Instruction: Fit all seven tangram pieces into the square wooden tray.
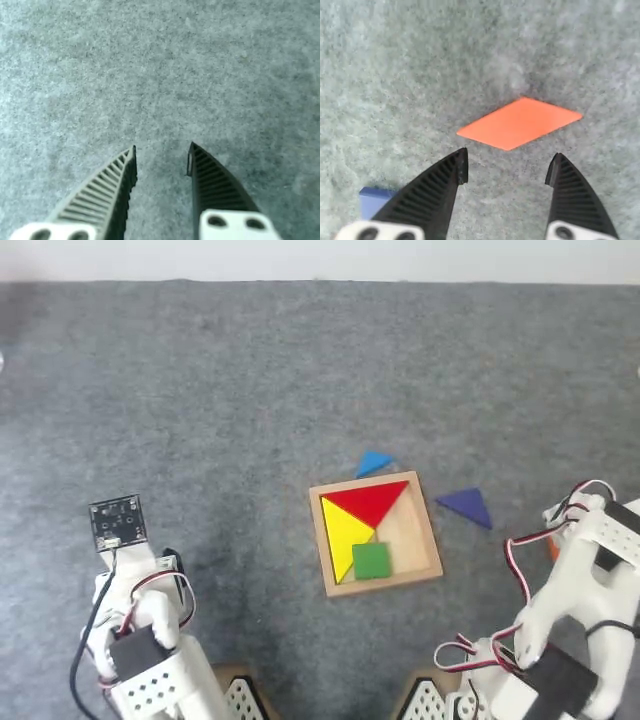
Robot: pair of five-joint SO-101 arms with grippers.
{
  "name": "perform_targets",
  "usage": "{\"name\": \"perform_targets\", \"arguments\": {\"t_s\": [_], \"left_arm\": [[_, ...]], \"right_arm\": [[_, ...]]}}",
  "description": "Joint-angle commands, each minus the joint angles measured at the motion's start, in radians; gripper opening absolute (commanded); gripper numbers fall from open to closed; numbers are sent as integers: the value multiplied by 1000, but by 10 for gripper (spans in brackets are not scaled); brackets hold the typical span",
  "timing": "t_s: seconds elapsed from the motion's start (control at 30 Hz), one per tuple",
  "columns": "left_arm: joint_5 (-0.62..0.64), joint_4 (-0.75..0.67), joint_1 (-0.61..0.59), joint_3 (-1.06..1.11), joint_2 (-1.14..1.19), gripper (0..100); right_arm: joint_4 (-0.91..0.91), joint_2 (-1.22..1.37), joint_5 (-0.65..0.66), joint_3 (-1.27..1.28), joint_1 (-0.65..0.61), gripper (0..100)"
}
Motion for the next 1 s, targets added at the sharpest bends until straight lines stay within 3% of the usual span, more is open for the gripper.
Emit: {"name": "perform_targets", "arguments": {"t_s": [0.0, 0.3, 0.97], "left_arm": [[8, 5, -6, -4, -18, 167], [8, 5, -6, -4, -18, 167], [8, 5, -6, -4, -18, 167]], "right_arm": [[-10, -47, -26, -25, 10, 267], [-85, -22, -29, -23, 96, 267], [-116, 318, -68, -224, 77, 267]]}}
